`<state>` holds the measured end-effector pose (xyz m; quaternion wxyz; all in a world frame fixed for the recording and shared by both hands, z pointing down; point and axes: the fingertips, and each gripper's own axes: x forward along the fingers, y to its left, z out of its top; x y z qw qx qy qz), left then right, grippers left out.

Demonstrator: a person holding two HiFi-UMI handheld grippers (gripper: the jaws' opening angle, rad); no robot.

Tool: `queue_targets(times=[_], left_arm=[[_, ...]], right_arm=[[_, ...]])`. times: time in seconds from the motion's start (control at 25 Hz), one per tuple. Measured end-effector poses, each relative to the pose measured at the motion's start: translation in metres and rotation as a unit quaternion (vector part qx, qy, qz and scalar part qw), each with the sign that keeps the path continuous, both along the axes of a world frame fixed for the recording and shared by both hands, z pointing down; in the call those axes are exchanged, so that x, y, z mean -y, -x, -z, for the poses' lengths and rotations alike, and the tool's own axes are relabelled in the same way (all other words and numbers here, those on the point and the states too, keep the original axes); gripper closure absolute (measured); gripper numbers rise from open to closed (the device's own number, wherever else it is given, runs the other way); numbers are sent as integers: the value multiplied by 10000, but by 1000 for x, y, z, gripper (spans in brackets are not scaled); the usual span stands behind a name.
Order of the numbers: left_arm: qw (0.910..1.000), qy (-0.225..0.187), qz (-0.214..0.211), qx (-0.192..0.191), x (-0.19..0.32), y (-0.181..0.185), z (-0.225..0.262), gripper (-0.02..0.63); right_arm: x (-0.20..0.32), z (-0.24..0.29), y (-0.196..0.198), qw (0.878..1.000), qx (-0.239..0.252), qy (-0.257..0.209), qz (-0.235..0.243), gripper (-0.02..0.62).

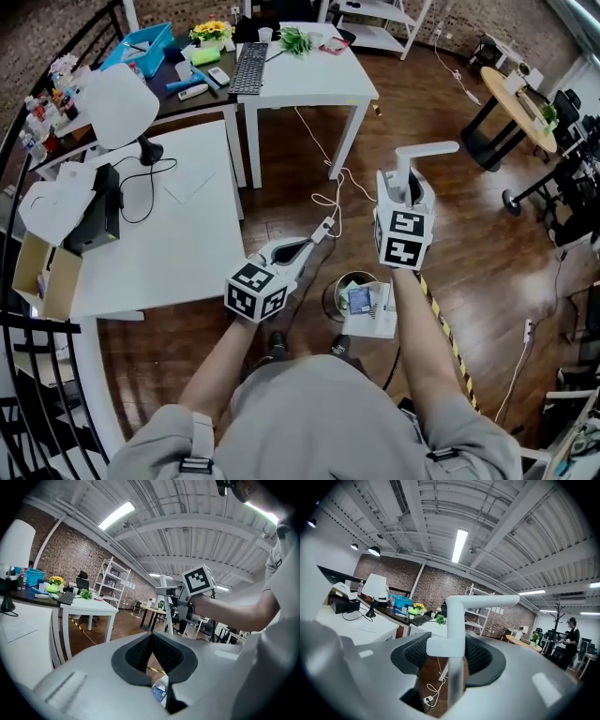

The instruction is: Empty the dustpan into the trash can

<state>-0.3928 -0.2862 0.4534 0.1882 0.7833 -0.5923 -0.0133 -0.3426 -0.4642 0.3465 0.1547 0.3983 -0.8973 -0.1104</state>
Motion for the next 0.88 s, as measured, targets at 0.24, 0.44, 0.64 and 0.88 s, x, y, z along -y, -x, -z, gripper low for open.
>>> queue_targets(times=[0.24,0.44,0.64,0.88], left_arm=[[9999,-7,119,0,-21,28,0,601],[9999,-8,143,-2,-31,38,-1,601],[9999,-64,151,-18,-33,46,1,601],[9999,-57,57,-117,-31,42,-3,601]], right_arm=[[-21,-7,35,9998,-162,-54,142,383],[-32,-12,47,9995,-237,-57,203,383],[-37,-12,55,9993,-279,-78,249,383],[-37,-9,43,9991,-278,0,318,383]])
